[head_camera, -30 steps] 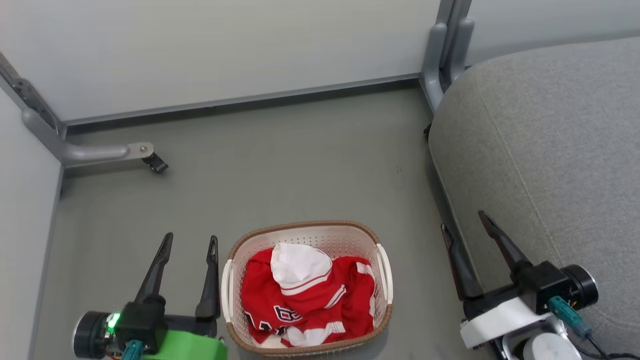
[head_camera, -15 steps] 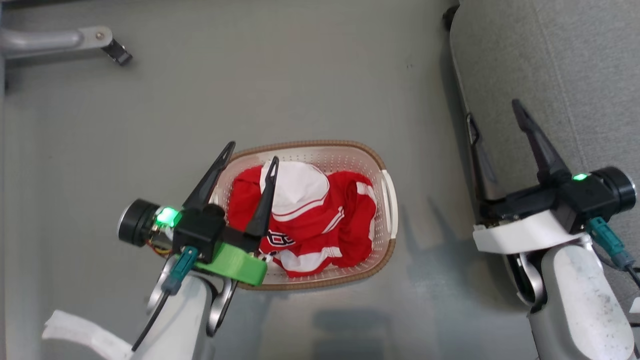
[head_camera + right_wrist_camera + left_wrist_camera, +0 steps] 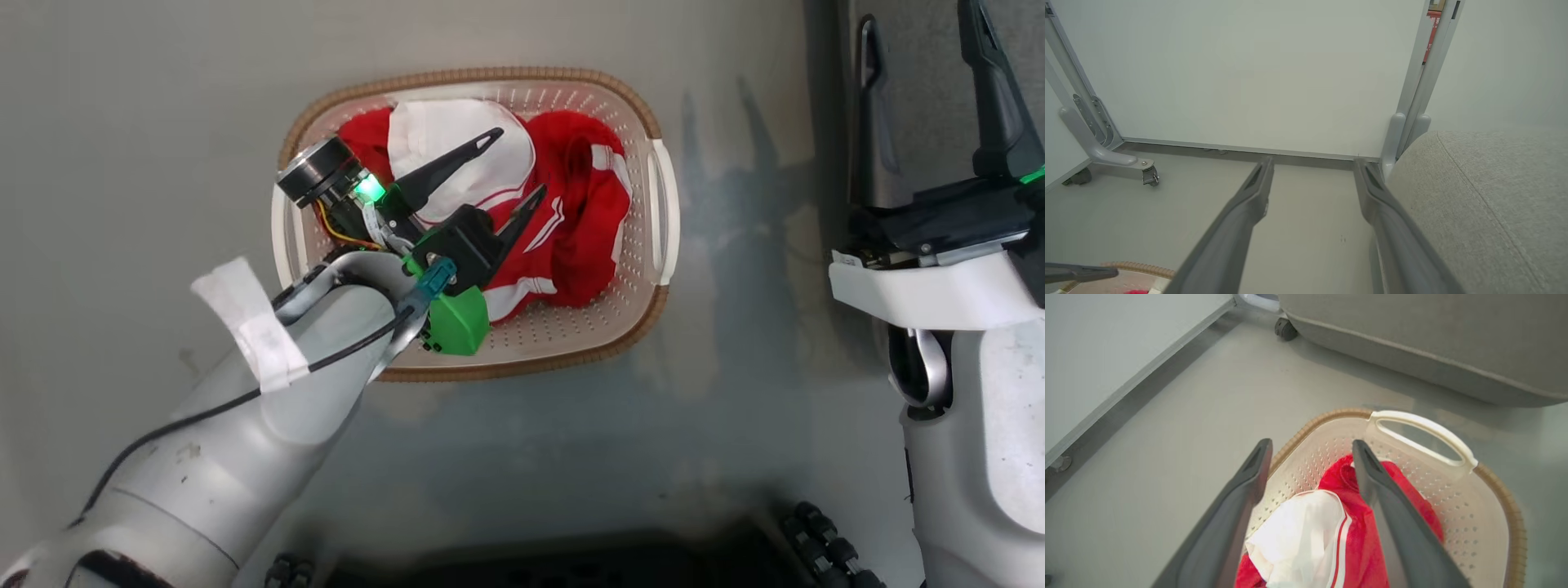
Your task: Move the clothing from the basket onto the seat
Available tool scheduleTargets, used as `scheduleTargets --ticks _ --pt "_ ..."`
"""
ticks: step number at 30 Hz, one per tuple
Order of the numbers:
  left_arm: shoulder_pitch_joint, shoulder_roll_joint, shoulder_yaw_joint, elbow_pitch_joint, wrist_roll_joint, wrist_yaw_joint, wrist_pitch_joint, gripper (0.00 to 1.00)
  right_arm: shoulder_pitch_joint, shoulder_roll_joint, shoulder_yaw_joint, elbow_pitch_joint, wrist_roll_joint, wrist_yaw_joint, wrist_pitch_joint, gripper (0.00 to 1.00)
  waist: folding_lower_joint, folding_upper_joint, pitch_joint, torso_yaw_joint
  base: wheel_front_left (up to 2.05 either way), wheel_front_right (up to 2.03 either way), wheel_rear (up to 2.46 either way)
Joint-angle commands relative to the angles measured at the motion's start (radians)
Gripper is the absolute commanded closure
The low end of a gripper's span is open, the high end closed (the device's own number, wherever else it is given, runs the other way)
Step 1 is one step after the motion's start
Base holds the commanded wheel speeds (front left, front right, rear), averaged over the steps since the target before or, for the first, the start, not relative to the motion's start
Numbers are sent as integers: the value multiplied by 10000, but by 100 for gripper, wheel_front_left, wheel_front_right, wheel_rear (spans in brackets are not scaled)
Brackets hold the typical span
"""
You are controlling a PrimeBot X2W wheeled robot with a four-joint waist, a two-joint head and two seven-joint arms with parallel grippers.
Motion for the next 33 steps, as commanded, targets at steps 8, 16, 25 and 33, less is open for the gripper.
scheduleTargets --ticks 8,16,25,33 --pt "-2561 224 -3355 2544 -1051 -12 4 0 -270 -32 -88 -351 293 -3 -21 0 -2 0 2609 -290 0 0 0" --pt "-3462 69 -4290 4504 -1842 -11 56 0 -382 -32 233 -378 567 -3 -21 0 -2 0 3247 -660 0 0 0" --pt "-3364 -84 -4363 5463 -1673 -10 309 66 -170 -32 434 -335 723 -3 -21 0 -2 0 3278 -908 0 0 0" --pt "-3456 -189 -4363 5612 -1958 -11 135 100 -372 -32 388 -218 742 -3 -21 0 -2 0 3102 -763 0 0 0"
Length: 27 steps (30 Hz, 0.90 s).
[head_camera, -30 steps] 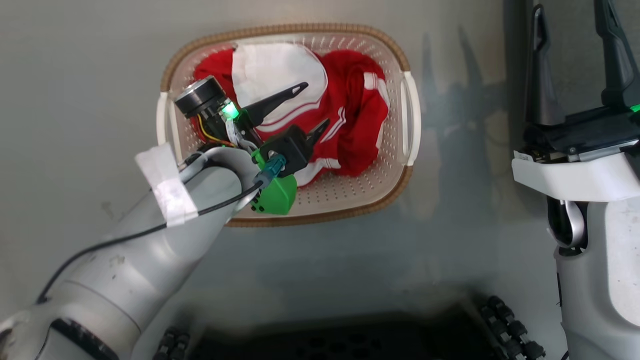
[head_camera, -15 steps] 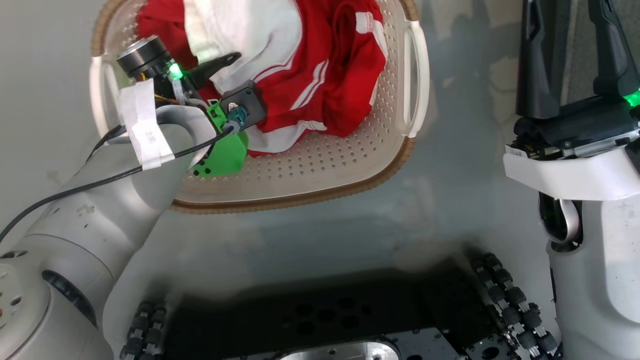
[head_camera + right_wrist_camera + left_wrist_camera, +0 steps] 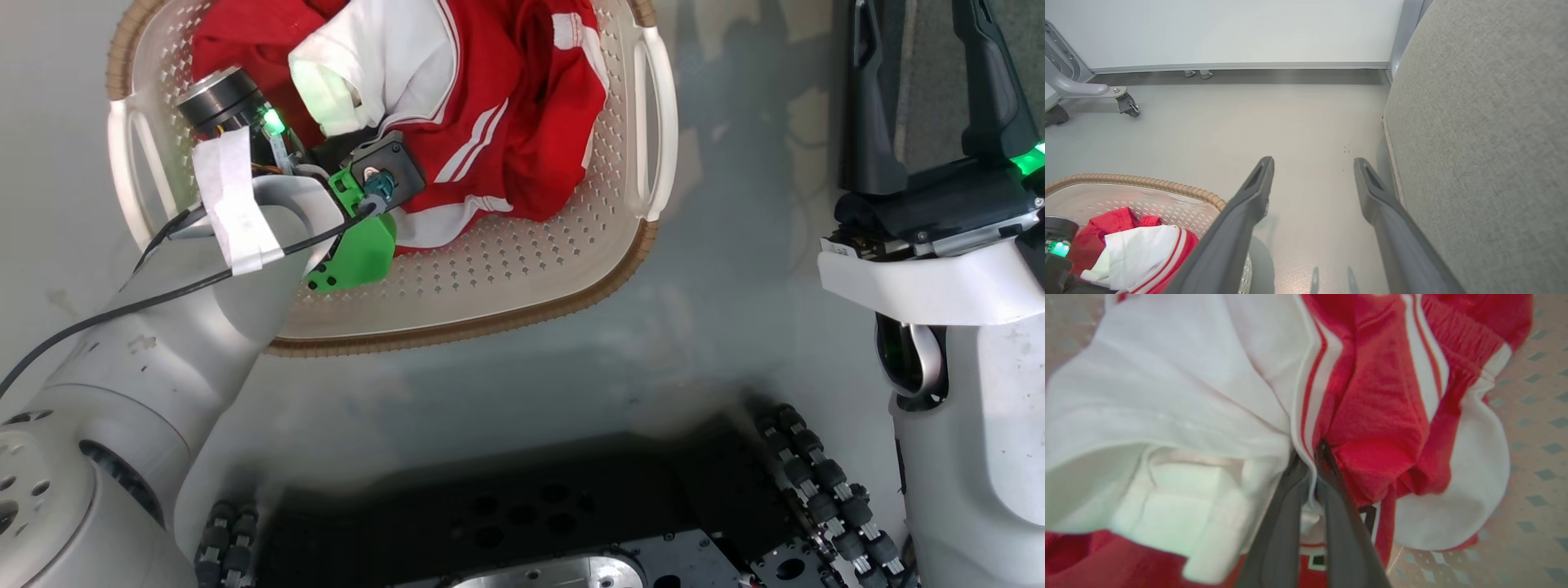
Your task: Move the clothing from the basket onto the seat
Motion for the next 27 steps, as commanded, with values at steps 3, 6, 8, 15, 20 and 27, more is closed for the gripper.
scheduleTargets --ticks 3,6,8,15,20,27 --pt "93 -77 0 -50 -386 9 -110 100 -94 -30 12 114 10 -3 -21 0 -1 0 -418 148 0 0 0" --pt "286 -129 13 -150 -838 9 -177 100 -64 -30 7 244 -29 -3 -21 0 -1 0 -895 234 0 0 0" --pt "422 -155 153 -351 -1078 9 -201 100 30 -30 10 352 -4 -3 -21 0 -1 0 -1303 272 0 0 0" --pt "1788 141 1125 -1761 -1482 302 -181 100 710 -30 237 893 136 -3 -21 0 -1 0 -3291 307 0 0 0" --pt "3184 401 2034 -2983 -1475 681 -180 100 1554 -28 595 1417 218 -3 -21 0 -1 0 -5099 320 0 0 0" --pt "4901 708 3193 -4595 -1117 954 -182 100 2724 -32 1124 2190 205 -3 -21 0 -1 0 -7494 351 0 0 0"
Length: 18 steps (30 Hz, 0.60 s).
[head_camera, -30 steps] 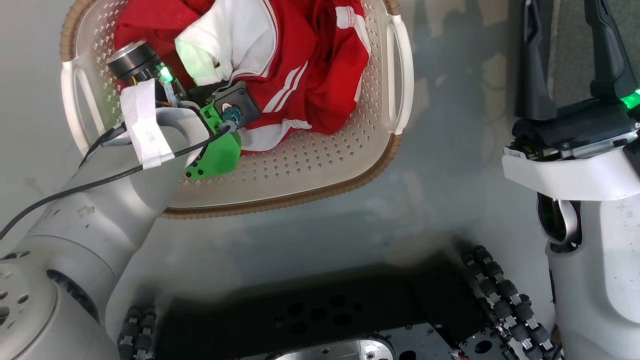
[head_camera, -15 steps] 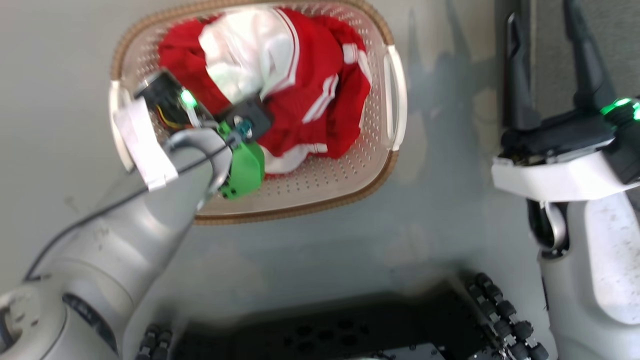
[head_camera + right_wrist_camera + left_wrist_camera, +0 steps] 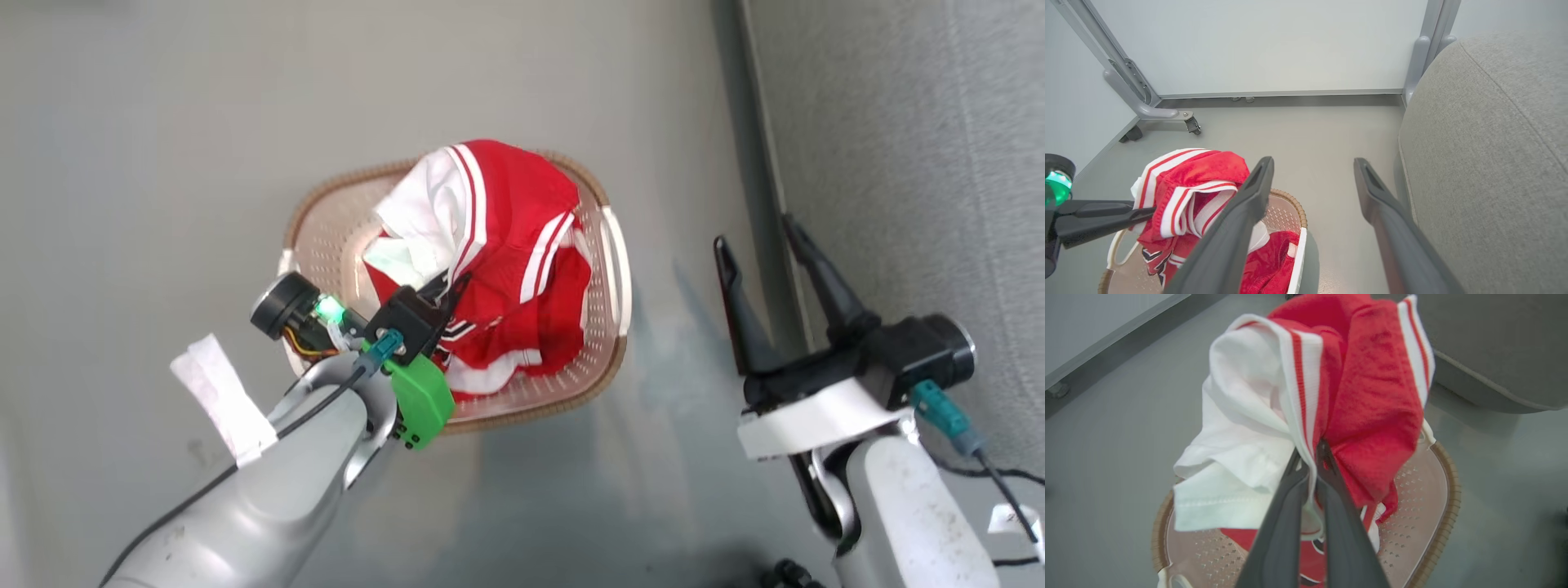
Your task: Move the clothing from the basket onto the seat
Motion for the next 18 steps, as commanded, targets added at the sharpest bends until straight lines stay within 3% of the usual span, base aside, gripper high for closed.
scheduleTargets --ticks 1,12,18 --pt "442 76 231 -273 92 101 -31 100 396 -34 100 153 21 -3 -21 0 0 0 -2732 56 0 0 0" --pt "2953 68 2317 -2344 70 350 -32 100 2040 -37 760 881 215 -3 -21 0 0 0 -5597 -239 0 0 0" --pt "3719 79 3046 -2974 307 250 -32 100 2601 -37 950 959 278 -3 -21 0 0 0 -6309 -418 0 0 0"
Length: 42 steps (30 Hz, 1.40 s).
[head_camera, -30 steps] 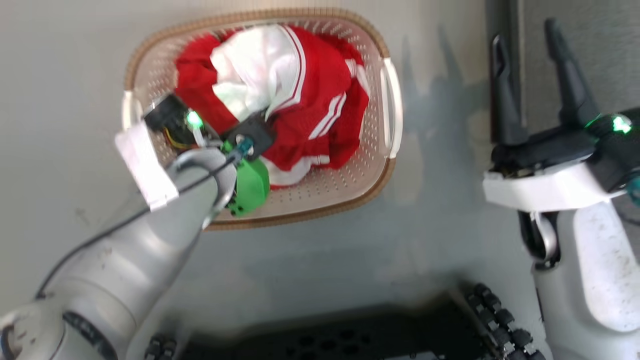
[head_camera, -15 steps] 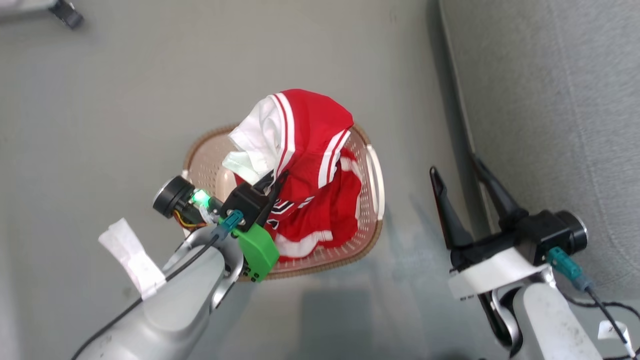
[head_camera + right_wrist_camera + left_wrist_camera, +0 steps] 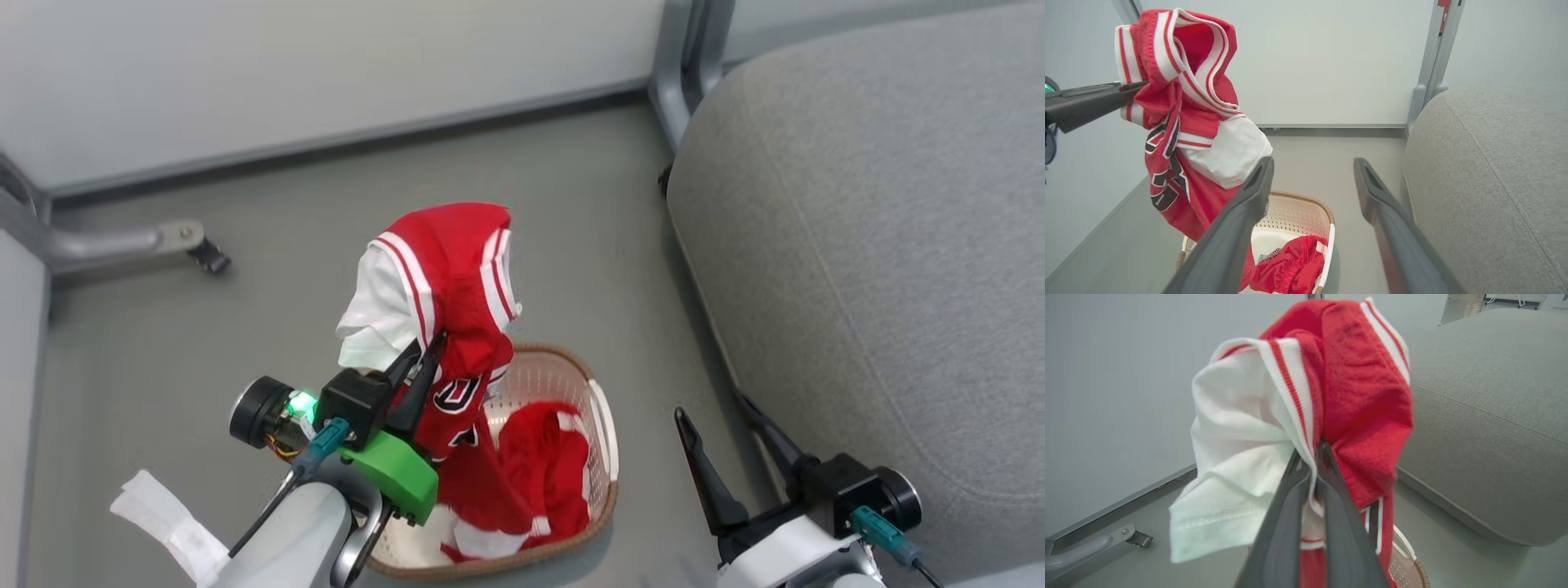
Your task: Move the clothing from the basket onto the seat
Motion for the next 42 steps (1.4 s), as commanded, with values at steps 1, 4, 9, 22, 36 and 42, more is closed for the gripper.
scheduleTargets --ticks 1,4,9,22,36,42 --pt "267 -17 119 -109 98 -36 -32 100 256 -39 33 18 36 -3 -21 0 1 0 -1422 -285 0 0 0" --pt "431 -81 344 -305 201 -102 -32 100 372 -39 88 -8 42 -3 -21 0 1 0 -1560 -325 0 0 0" --pt "502 -242 502 -559 338 -215 -33 100 408 -36 203 -37 15 -3 -21 0 1 0 -1653 -330 0 0 0" --pt "-247 -1166 240 -855 314 -497 17 100 -803 -27 1810 199 137 -3 -21 0 1 0 -1482 -185 0 0 0" --pt "-754 -1837 -718 -1825 72 -681 751 100 -1779 -39 2333 1256 492 -3 -21 0 1 0 -1389 151 0 0 0" --pt "-553 -1896 -1043 -2278 -134 -699 1103 100 -1735 -38 2137 1554 534 -3 -21 0 1 0 -1452 279 0 0 0"
